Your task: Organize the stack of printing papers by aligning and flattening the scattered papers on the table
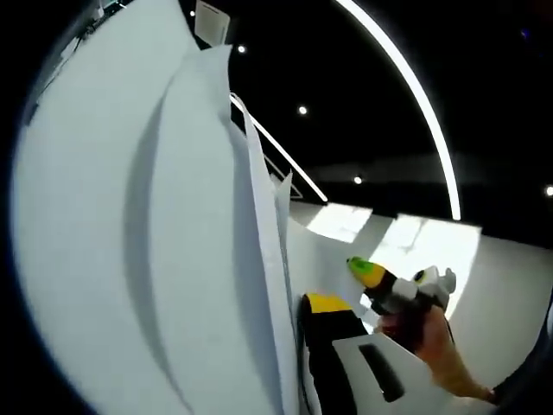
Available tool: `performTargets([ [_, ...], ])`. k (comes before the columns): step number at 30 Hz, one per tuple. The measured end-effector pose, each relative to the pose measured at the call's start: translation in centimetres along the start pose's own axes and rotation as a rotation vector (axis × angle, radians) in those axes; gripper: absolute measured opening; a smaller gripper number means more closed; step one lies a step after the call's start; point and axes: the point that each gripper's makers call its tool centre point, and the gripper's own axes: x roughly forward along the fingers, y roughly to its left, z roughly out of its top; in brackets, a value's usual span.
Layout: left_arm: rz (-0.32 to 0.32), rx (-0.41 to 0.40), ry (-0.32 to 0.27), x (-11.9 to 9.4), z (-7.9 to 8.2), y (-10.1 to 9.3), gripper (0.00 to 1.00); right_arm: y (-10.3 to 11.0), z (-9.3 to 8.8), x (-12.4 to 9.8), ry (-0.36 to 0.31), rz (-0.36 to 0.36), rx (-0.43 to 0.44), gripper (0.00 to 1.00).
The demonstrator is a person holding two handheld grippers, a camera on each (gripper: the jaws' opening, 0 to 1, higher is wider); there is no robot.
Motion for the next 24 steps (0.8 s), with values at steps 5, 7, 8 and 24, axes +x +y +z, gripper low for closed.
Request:
performTargets([
  [5, -0.001, -0.001, 0.0, 0.0, 0.0, 0.0, 0.1, 0.5, -0.3, 0.4, 0.002, 0.013, 0.0, 0.0],
  [7, -0.001, -0.001, 0.0, 0.0, 0.0, 0.0, 0.1, 0.8, -0.4, 0.5, 0.001, 0.019, 0.001, 0.0],
  [8, -0.001, -0.001, 0.0, 0.0, 0.0, 0.0, 0.1, 0.9, -0.5, 0.5, 0.0, 0.023, 0.003, 0.0],
  [24, -0.003, 0.009, 0.004, 0.0, -0.2, -0.2, 0.1, 2.1, -1.4, 1.4, -0.03, 0.066, 0.079, 0.0],
])
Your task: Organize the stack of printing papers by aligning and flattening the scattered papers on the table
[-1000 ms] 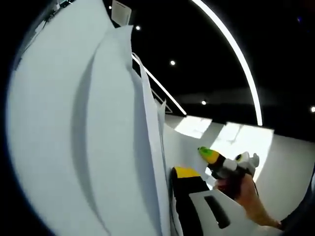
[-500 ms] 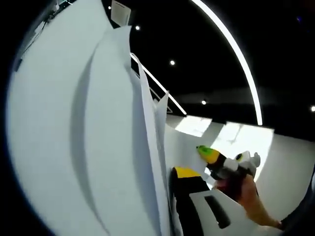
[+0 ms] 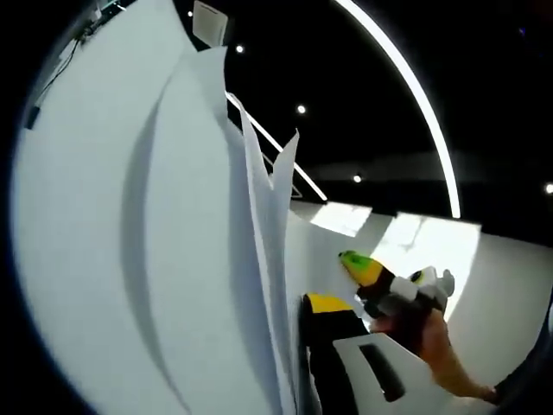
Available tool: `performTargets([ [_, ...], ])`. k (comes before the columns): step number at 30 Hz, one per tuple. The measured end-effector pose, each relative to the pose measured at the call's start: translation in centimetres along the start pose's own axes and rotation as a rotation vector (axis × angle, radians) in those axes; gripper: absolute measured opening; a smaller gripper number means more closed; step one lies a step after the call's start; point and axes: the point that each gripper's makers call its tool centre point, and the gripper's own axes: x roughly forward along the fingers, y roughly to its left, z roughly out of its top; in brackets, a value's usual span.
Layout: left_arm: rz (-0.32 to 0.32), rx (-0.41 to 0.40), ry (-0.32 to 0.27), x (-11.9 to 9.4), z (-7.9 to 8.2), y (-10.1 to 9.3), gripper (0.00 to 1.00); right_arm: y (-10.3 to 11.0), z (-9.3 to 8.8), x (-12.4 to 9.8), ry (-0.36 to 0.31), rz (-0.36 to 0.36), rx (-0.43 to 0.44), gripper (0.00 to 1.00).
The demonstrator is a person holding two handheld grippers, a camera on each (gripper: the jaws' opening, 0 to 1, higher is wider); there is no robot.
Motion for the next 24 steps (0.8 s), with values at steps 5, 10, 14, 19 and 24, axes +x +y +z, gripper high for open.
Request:
performTargets([
  [5, 0.0, 0.0, 0.0, -0.02, 0.04, 0.07, 0.1, 0.0, -0.2, 0.07, 0.0, 0.002, 0.013, 0.0],
  [10, 0.002, 0.009, 0.0, -0.04, 0.06, 0.11, 0.09, 0.04, -0.21, 0.08, 0.001, 0.003, 0.012, 0.0],
  [14, 0.003, 0.017, 0.001, -0.04, 0.07, 0.17, 0.08, 0.1, -0.32, 0.15, 0.004, 0.005, 0.011, 0.0],
  [19, 0.005, 0.02, 0.001, -0.03, 0.09, 0.22, 0.08, 0.13, -0.28, 0.14, 0.005, 0.006, 0.009, 0.0],
  [24, 0.005, 0.023, 0.001, -0.01, 0.08, 0.21, 0.07, 0.1, -0.28, 0.13, 0.006, 0.006, 0.012, 0.0],
])
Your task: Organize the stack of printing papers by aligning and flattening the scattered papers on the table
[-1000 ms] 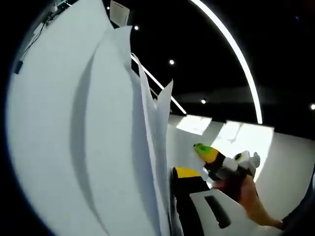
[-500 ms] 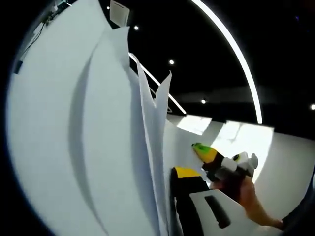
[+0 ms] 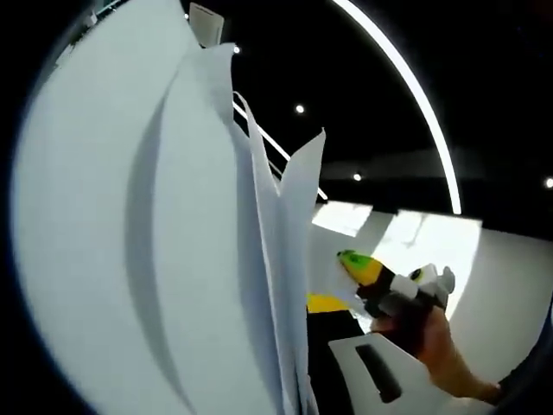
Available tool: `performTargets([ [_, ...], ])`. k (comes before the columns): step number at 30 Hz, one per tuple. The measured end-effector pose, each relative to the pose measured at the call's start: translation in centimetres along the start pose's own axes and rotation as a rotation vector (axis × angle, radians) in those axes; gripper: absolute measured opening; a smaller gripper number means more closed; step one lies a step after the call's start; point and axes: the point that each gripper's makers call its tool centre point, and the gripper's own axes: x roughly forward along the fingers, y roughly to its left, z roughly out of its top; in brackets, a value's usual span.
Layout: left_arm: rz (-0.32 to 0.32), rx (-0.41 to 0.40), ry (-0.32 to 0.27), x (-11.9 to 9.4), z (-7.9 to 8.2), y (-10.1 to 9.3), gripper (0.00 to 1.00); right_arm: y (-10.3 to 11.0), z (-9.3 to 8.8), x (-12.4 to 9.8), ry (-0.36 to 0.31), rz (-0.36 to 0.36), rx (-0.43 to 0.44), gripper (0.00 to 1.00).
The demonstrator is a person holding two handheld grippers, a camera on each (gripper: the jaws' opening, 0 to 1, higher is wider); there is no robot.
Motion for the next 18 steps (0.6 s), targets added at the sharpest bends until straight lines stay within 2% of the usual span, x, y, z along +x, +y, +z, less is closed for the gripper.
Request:
performTargets([
  [18, 0.001, 0.026, 0.001, 0.05, -0.01, 0.09, 0.06, 0.17, -0.05, 0.13, 0.005, 0.003, -0.001, 0.0],
])
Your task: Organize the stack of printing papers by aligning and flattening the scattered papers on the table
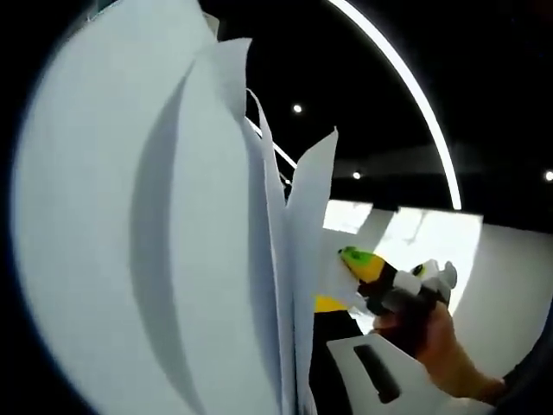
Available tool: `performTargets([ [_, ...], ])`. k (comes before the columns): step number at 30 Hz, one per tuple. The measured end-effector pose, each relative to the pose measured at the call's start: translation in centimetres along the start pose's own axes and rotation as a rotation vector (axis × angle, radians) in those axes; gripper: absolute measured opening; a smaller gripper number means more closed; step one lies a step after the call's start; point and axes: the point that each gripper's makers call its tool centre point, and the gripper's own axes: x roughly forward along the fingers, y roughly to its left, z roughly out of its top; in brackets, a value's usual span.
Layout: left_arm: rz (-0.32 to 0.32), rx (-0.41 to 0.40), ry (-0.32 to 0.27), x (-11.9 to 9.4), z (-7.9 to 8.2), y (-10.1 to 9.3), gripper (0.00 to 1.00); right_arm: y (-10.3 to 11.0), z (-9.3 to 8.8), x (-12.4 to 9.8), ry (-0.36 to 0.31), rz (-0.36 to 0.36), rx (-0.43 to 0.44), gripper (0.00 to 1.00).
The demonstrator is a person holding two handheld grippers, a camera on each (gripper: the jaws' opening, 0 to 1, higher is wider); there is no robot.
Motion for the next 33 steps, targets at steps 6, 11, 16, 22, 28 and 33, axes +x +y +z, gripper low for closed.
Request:
performTargets([
  [6, 0.001, 0.001, 0.0, 0.0, 0.0, 0.0, 0.06, -0.2, 0.3, -0.1, -0.009, -0.004, 0.01, 0.04],
  [11, 0.001, -0.001, 0.0, -0.1, 0.0, -0.1, 0.06, -0.6, 0.8, -0.4, -0.018, -0.015, 0.004, 0.07],
  [16, 0.001, -0.004, 0.0, -0.1, -0.1, -0.1, 0.06, -0.9, 1.7, -1.0, -0.038, -0.021, 0.014, 0.07],
  [22, 0.001, -0.007, 0.0, -0.2, -0.1, -0.2, 0.06, -1.1, 2.3, -1.3, -0.057, -0.025, 0.027, 0.09],
  [28, 0.002, -0.012, -0.002, -0.2, -0.1, -0.2, 0.06, -1.0, 2.6, -1.3, -0.063, -0.025, 0.027, 0.15],
  [33, 0.001, -0.018, -0.003, -0.2, 0.0, 0.0, 0.06, -0.8, 2.8, -1.3, -0.057, -0.035, -0.002, 0.2],
])
